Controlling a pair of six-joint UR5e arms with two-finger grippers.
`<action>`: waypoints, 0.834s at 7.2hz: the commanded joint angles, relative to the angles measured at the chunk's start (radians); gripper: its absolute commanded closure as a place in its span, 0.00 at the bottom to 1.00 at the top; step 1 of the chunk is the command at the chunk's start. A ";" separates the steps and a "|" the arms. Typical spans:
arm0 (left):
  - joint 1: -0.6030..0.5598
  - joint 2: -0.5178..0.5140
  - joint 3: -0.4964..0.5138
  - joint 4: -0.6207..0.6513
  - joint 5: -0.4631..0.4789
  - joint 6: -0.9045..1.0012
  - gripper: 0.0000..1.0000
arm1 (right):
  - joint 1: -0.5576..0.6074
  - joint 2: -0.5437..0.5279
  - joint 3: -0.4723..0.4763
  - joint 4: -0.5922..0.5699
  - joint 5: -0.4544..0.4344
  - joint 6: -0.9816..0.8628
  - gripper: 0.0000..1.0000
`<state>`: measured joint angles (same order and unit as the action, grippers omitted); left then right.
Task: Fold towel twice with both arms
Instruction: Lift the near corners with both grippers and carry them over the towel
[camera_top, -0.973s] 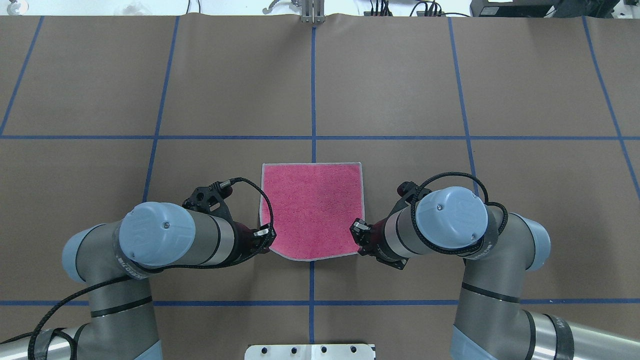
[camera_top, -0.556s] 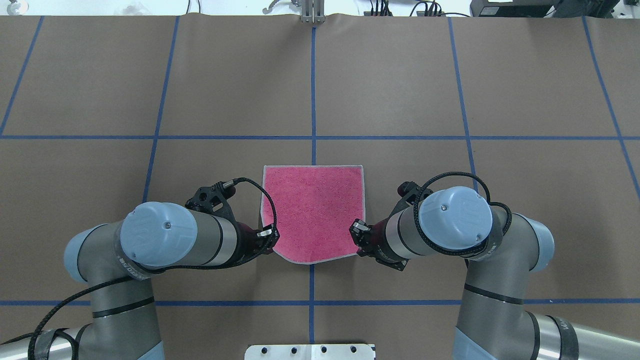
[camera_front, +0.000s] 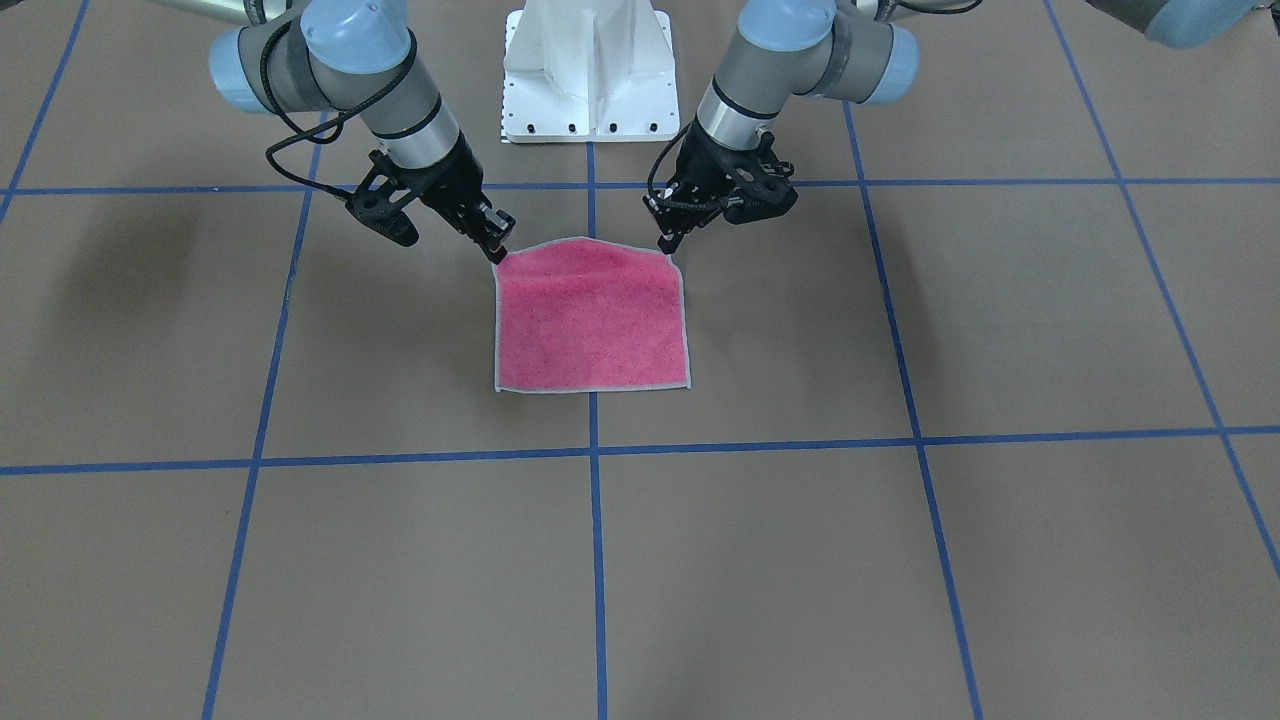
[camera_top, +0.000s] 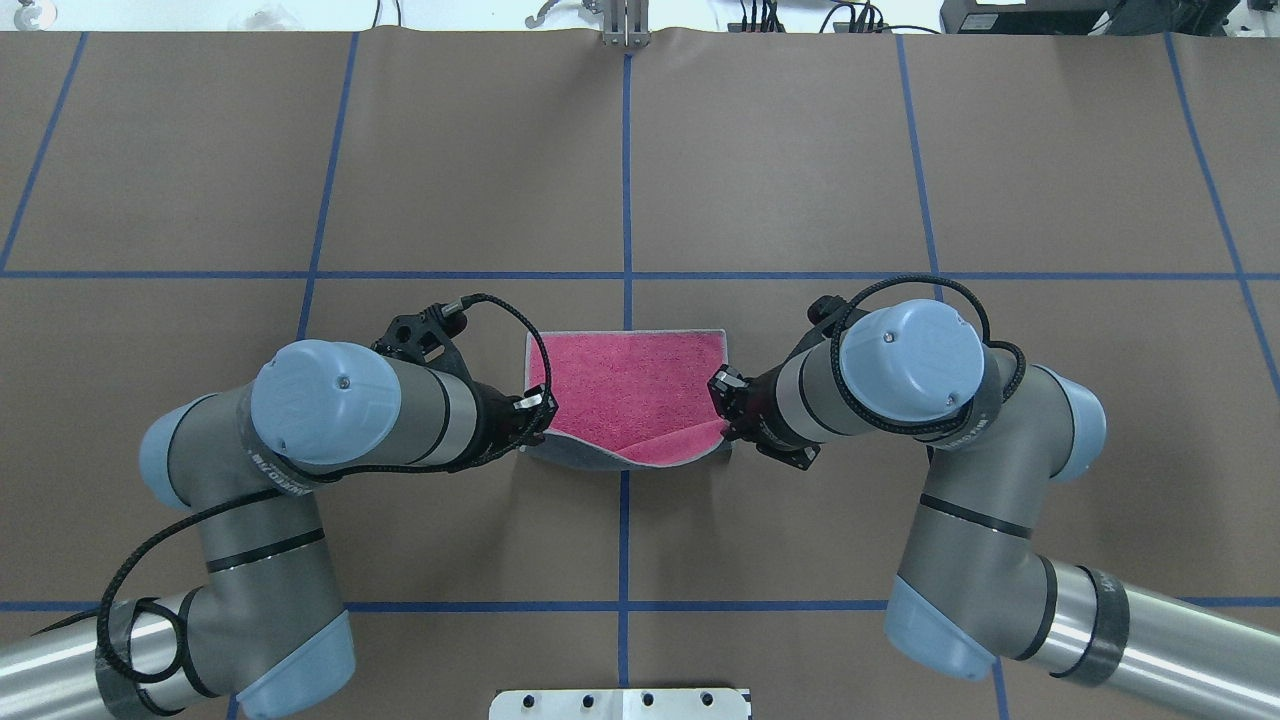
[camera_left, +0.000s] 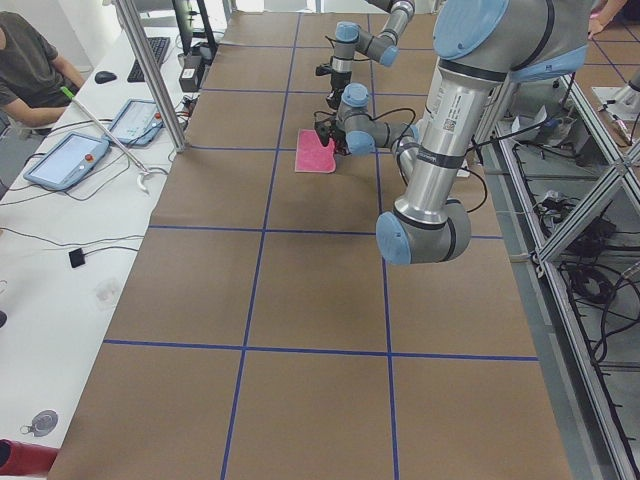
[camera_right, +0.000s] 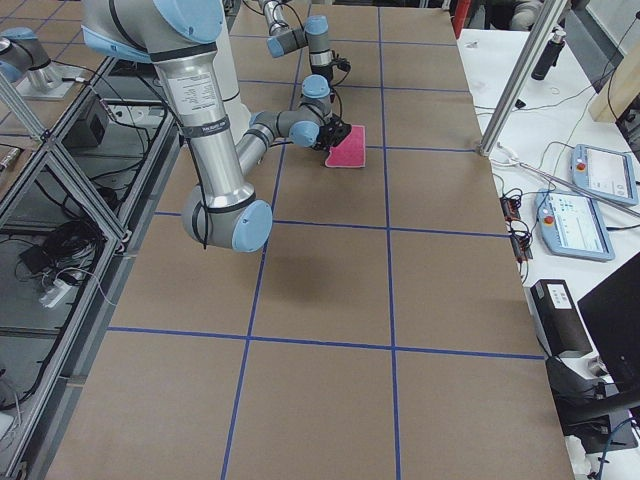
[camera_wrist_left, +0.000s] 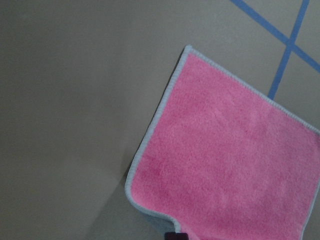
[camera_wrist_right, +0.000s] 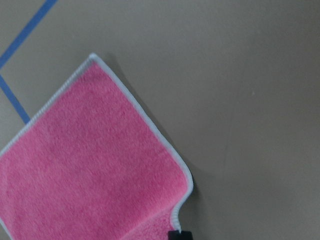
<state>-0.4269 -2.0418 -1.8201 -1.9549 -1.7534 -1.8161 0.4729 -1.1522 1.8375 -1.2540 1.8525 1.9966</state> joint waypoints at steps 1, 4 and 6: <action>-0.032 -0.047 0.080 -0.002 0.000 -0.002 1.00 | 0.041 0.048 -0.075 0.001 0.001 -0.024 1.00; -0.065 -0.074 0.131 -0.002 0.000 -0.002 1.00 | 0.081 0.086 -0.129 0.002 0.028 -0.018 1.00; -0.081 -0.099 0.166 -0.002 -0.002 -0.002 1.00 | 0.090 0.106 -0.156 0.013 0.053 -0.015 1.00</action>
<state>-0.4976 -2.1210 -1.6797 -1.9574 -1.7536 -1.8177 0.5547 -1.0619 1.7016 -1.2487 1.8866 1.9786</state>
